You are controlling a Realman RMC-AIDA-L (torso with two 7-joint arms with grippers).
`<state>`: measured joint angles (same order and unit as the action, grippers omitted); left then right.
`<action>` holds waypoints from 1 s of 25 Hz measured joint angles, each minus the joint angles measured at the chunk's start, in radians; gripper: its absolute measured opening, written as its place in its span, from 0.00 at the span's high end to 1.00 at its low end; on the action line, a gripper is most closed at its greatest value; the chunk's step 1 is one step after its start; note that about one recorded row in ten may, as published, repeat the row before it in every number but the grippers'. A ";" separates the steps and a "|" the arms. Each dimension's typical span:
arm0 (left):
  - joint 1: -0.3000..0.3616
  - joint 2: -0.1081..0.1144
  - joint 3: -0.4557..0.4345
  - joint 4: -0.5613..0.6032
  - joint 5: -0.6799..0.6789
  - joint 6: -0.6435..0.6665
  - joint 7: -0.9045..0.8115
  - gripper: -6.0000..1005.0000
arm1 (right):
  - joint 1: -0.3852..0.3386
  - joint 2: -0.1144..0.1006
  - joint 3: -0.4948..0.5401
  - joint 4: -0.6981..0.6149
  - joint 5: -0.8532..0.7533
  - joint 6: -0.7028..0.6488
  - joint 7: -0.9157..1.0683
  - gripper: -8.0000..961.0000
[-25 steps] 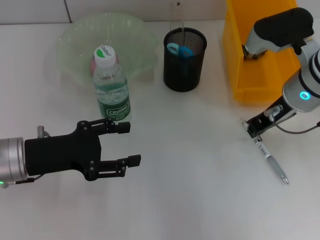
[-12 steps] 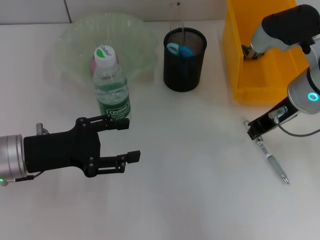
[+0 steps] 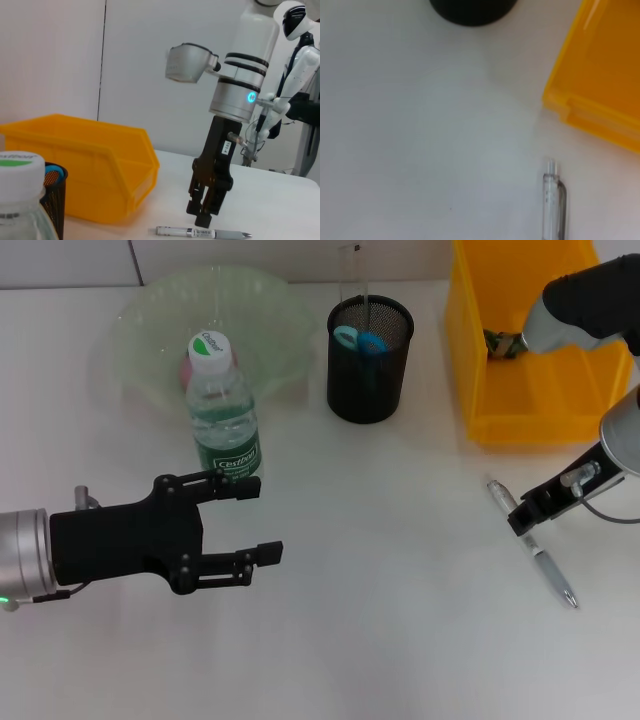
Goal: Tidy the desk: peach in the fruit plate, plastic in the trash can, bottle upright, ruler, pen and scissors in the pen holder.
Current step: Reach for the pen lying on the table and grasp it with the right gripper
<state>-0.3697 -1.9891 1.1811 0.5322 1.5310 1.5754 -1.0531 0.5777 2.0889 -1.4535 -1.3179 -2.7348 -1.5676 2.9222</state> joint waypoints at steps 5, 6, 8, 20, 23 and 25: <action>-0.002 -0.002 0.000 0.000 0.000 0.000 0.001 0.22 | -0.009 0.002 -0.012 0.010 0.004 0.018 0.001 0.52; -0.002 -0.002 0.000 0.000 0.000 0.000 0.001 0.22 | -0.009 0.002 -0.012 0.010 0.004 0.018 0.001 0.54; -0.002 -0.002 0.000 -0.001 0.000 0.000 0.001 0.22 | -0.010 0.002 -0.019 0.015 0.005 0.024 0.002 0.58; 0.004 -0.003 0.001 -0.002 0.000 0.000 0.001 0.22 | -0.014 0.002 -0.039 0.062 0.030 0.047 0.003 0.72; 0.005 -0.004 0.004 -0.002 0.000 -0.001 0.002 0.22 | -0.016 0.002 -0.039 0.064 0.032 0.049 0.003 0.75; 0.005 -0.004 0.005 -0.002 0.000 -0.001 0.002 0.22 | -0.019 0.002 -0.040 0.066 0.032 0.055 0.003 0.77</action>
<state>-0.3645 -1.9927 1.1864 0.5304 1.5310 1.5741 -1.0509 0.5583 2.0908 -1.4930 -1.2520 -2.7027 -1.5123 2.9253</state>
